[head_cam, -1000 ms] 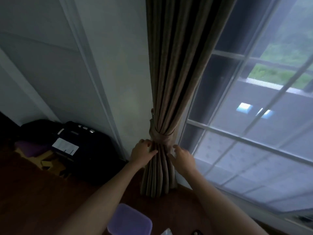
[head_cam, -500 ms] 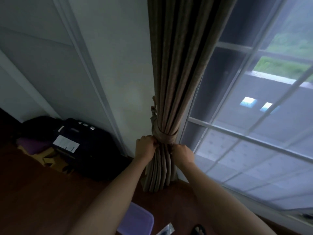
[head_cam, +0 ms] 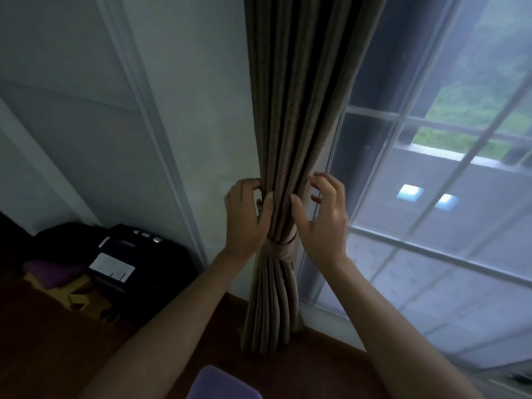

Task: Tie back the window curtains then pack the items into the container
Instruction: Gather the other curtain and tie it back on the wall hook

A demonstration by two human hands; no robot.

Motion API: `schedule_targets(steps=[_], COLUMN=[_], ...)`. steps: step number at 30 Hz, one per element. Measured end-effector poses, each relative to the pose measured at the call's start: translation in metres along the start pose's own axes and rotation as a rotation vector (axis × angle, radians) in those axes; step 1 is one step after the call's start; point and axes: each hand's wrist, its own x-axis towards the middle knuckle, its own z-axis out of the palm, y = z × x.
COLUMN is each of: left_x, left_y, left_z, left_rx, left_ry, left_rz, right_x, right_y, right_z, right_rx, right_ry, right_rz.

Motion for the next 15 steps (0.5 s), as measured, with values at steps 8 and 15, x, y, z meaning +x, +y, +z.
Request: schedule_targets(steps=[8, 15], left_x=[0.005, 0.002], left_y=[-0.005, -0.006], left_z=[-0.003, 0.008], left_rx=[0.069, 0.032], left_ry=[-0.056, -0.050], left_rz=[-0.017, -0.037], right_x=[-0.004, -0.010], right_y=[-0.019, -0.009], right_z=[-0.001, -0.006], right_rx=[-0.118, -0.137], right_ry=[0.032, 0.049], right_rz=[0.165, 0.275])
